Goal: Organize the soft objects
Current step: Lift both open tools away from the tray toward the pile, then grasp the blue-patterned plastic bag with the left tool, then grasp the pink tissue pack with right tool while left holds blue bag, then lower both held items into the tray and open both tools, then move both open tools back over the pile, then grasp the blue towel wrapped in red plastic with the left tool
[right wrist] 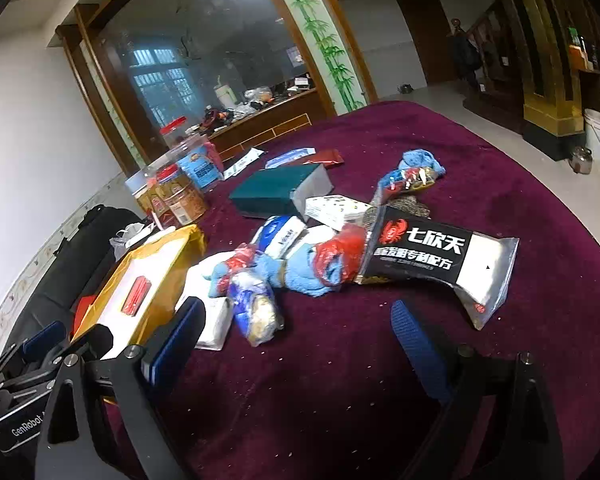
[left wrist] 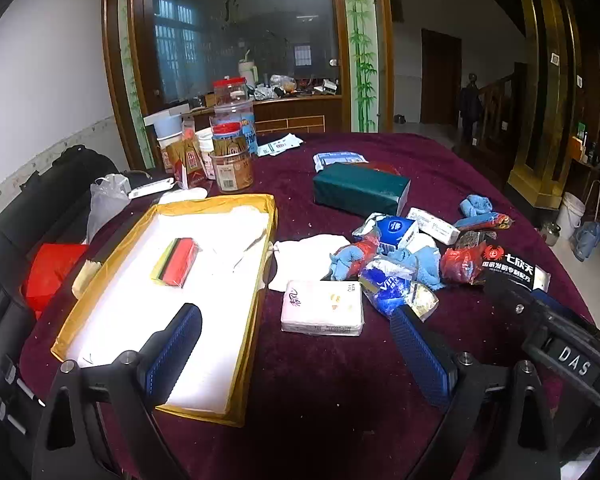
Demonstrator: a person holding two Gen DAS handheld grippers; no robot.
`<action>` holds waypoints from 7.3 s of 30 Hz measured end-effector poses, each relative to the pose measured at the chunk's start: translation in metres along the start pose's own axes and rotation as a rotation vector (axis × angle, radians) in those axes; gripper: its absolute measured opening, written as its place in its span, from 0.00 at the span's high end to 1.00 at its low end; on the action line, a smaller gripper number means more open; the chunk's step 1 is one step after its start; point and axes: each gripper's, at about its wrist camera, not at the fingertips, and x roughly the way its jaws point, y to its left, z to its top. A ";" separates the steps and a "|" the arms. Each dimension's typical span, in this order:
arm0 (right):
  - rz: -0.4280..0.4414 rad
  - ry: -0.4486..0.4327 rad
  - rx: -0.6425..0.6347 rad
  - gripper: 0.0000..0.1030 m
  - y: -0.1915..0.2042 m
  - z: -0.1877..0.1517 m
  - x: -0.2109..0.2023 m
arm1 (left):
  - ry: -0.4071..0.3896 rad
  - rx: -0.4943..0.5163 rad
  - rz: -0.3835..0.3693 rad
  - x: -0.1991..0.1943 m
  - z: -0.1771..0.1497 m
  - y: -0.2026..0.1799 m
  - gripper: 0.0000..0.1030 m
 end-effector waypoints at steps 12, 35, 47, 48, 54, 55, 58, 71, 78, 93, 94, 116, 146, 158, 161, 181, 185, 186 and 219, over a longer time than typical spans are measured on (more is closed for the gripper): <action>-0.067 -0.070 0.002 0.00 -0.022 0.020 0.001 | 0.061 0.001 -0.006 0.028 -0.003 0.000 0.06; -0.157 -0.094 -0.047 0.00 -0.064 0.052 0.039 | 0.267 0.008 -0.353 0.110 0.033 -0.037 0.06; -0.140 -0.091 -0.008 0.00 -0.069 0.052 0.037 | 0.376 -0.043 -0.434 0.151 0.019 -0.063 0.63; -0.138 -0.090 -0.002 0.00 -0.071 0.052 0.037 | 0.363 -0.052 -0.423 0.147 0.017 -0.057 0.63; -0.124 -0.072 0.035 0.00 -0.080 0.054 0.040 | 0.277 -0.116 -0.490 0.106 0.013 -0.029 0.64; -0.120 -0.068 0.043 0.00 -0.082 0.054 0.041 | 0.266 -0.138 -0.511 0.096 0.012 -0.023 0.64; -0.106 -0.058 0.066 0.00 -0.086 0.054 0.042 | 0.226 -0.180 -0.555 0.072 0.011 -0.008 0.64; 0.009 0.065 -0.092 0.00 -0.034 0.056 0.030 | 0.050 -0.257 -0.443 0.019 -0.001 0.097 0.64; 0.143 0.303 -0.386 0.00 0.078 0.012 0.076 | 0.036 -0.337 -0.424 0.013 -0.019 0.135 0.64; 0.236 0.592 -0.651 0.14 0.148 -0.029 0.154 | 0.037 -0.425 -0.355 0.011 -0.039 0.186 0.64; 0.266 0.612 -0.649 0.14 0.148 -0.030 0.149 | 0.042 -0.429 -0.354 0.014 -0.039 0.186 0.64; 0.175 0.385 -0.638 0.47 0.164 0.026 0.096 | 0.173 -0.299 -0.223 0.053 0.013 0.218 0.63; 0.090 0.585 -0.610 0.42 0.290 0.014 0.288 | 0.153 -0.597 -0.201 0.168 0.031 0.278 0.25; 0.128 0.205 -0.529 0.03 0.212 0.077 0.132 | 0.130 -0.458 -0.370 0.099 0.045 0.216 0.12; 0.024 0.007 -0.524 0.00 0.162 0.078 0.078 | 0.163 -0.377 -0.436 0.088 0.043 0.177 0.11; -0.143 -0.055 -0.017 0.00 -0.110 0.058 0.020 | 0.186 0.358 -0.263 0.127 0.033 -0.046 0.11; -0.117 -0.045 -0.036 0.00 -0.105 0.057 0.022 | 0.164 0.431 -0.228 0.148 0.037 -0.056 0.11; -0.114 -0.044 -0.044 0.00 -0.103 0.057 0.022 | 0.162 0.441 -0.239 0.153 0.038 -0.057 0.11; -0.097 0.024 0.073 0.00 -0.127 0.059 0.032 | 0.082 0.023 -0.541 0.053 0.022 0.004 0.71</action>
